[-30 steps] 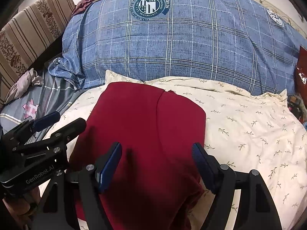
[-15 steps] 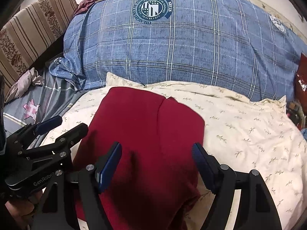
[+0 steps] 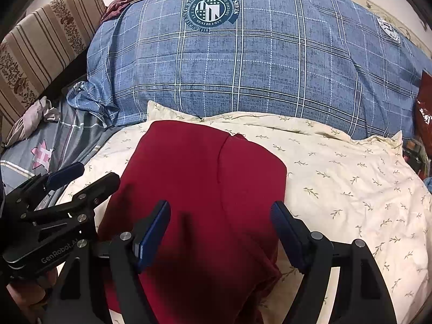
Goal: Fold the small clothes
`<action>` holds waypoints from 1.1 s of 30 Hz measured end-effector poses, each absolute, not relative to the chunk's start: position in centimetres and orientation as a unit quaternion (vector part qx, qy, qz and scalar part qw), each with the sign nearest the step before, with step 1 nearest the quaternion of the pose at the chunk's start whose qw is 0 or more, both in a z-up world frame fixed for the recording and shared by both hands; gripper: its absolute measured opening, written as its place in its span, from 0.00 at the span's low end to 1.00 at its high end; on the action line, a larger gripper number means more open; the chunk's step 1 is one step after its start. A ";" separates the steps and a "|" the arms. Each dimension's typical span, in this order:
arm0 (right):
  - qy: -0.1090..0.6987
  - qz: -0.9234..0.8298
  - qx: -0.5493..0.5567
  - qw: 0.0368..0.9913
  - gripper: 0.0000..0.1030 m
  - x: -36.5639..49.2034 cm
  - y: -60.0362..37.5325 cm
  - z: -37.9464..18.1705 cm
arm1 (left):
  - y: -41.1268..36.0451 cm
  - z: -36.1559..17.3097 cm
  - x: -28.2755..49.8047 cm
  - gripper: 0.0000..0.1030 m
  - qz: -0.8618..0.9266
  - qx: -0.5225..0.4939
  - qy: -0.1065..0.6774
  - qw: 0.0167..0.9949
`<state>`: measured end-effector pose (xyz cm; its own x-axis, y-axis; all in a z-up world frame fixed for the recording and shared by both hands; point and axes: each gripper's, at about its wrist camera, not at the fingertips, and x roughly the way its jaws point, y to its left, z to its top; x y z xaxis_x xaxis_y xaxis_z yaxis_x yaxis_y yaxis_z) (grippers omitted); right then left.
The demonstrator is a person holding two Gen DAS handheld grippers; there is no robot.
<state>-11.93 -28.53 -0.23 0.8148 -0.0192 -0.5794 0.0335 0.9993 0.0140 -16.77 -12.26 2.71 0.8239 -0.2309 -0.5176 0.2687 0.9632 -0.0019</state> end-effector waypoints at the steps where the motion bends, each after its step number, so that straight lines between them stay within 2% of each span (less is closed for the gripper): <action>1: 0.304 -0.013 0.014 0.953 0.76 -11.9 -28.6 -0.2 | -12.3 2.7 -16.8 0.70 -0.133 0.036 0.268 0.954; 33: 0.309 -0.009 0.013 0.951 0.76 -11.5 -27.7 -0.9 | -12.8 2.5 -16.5 0.70 -0.132 0.038 0.271 0.953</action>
